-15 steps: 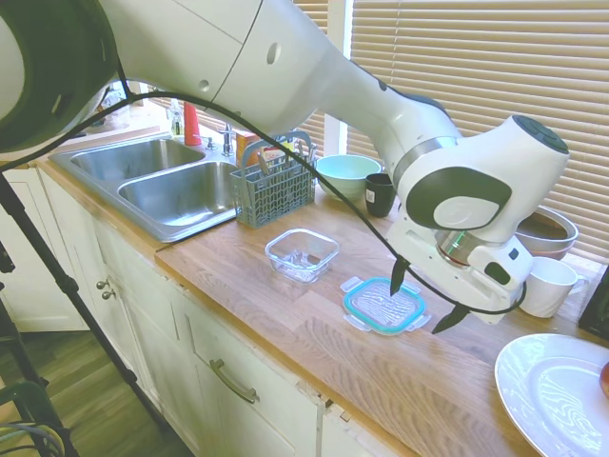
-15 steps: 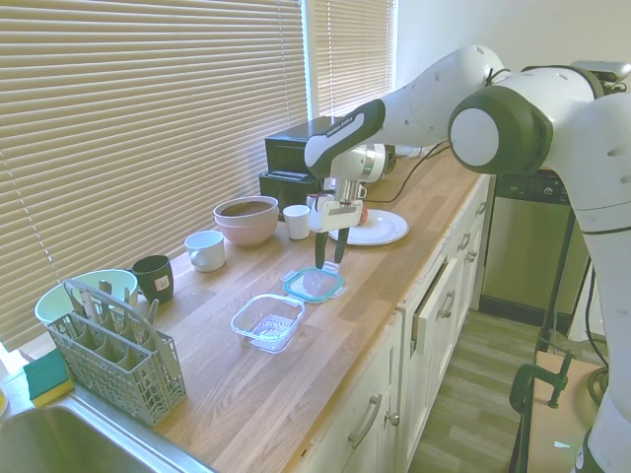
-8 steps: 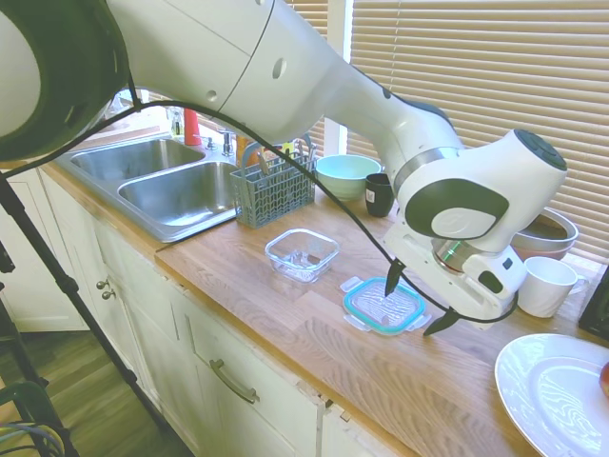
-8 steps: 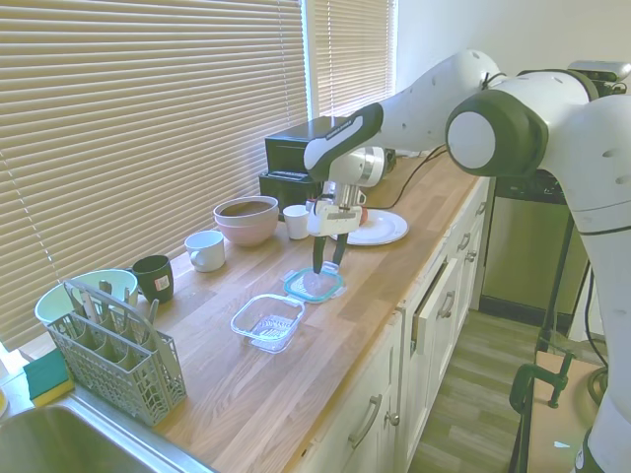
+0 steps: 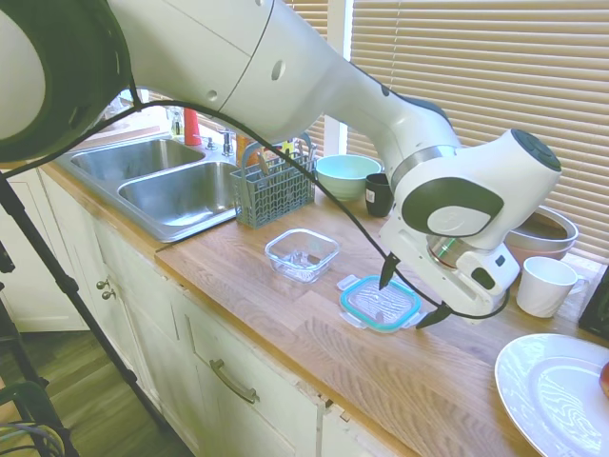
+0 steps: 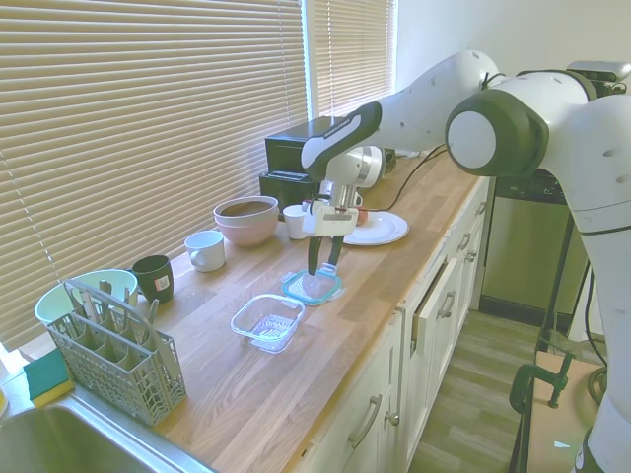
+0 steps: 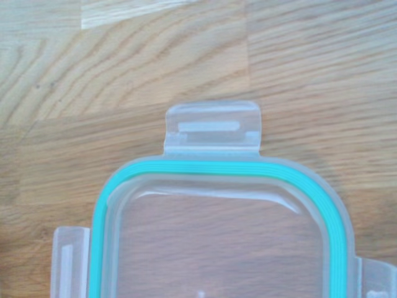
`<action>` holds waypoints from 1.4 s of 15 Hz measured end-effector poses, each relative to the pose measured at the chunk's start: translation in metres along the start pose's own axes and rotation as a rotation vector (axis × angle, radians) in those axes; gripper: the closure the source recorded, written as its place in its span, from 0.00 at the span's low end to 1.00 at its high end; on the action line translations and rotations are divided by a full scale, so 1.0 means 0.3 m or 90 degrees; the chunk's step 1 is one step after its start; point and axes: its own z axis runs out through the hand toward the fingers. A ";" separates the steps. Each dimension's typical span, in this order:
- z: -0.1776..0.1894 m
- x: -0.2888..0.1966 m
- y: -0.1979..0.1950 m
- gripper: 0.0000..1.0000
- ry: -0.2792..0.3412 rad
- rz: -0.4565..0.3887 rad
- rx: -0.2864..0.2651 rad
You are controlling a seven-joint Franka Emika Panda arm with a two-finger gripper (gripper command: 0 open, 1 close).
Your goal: Cover the lid of the food container
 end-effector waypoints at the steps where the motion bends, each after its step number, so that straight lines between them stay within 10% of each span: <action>1: 0.002 0.003 0.005 1.00 -0.001 0.003 0.001; 21: 0.047 0.015 0.022 1.00 -0.017 0.020 0.016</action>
